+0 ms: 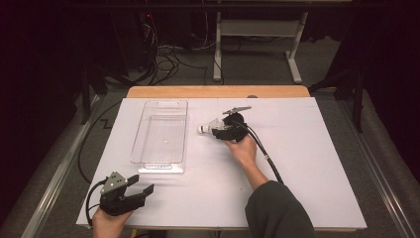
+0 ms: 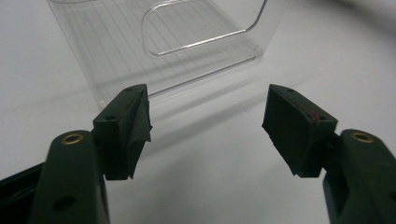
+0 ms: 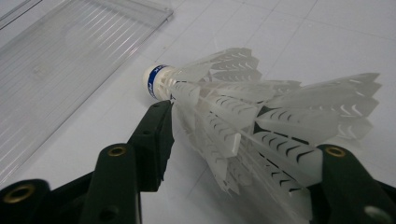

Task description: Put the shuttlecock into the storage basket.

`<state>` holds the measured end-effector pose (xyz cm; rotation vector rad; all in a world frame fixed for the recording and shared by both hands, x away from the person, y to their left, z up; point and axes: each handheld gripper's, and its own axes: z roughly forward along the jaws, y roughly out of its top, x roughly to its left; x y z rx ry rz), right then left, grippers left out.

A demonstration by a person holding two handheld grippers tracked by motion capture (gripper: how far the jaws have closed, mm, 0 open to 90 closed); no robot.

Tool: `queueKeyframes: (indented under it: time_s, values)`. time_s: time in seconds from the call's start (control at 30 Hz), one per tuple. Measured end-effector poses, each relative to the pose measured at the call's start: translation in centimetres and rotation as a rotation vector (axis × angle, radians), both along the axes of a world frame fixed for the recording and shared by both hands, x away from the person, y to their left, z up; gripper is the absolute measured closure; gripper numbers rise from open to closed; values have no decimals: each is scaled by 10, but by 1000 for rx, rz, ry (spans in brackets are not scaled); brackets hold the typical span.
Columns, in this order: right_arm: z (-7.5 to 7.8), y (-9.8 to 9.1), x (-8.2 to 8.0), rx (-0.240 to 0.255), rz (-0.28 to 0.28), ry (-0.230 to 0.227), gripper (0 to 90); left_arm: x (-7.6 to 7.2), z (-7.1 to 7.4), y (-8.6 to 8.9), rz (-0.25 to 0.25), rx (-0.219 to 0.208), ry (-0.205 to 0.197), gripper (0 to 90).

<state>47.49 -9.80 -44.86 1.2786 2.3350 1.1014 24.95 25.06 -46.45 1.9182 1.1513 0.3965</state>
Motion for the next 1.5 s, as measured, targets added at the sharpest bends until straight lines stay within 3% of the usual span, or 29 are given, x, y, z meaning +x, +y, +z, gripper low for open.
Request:
queueKeyframes:
  time_s: [0.43, 0.77, 1.03, 1.3, 1.5]
  values:
    - [1, 3, -1, -18, 12, 14, 735, 0, 0, -1, -9, 5, 4, 328]
    - [4, 3, -4, -7, 19, 14, 806, 0, 0, -1, -9, 7, 4, 328]
    - [4, 3, -4, -1, 25, 19, 810, 0, 0, -1, -6, 4, 2, 328]
    - [1, 2, -2, 16, 10, 45, 674, 0, 0, -1, -7, 4, 2, 328]
    - [1, 2, -1, 34, 6, 46, 657, 0, 0, -1, -6, 4, 2, 328]
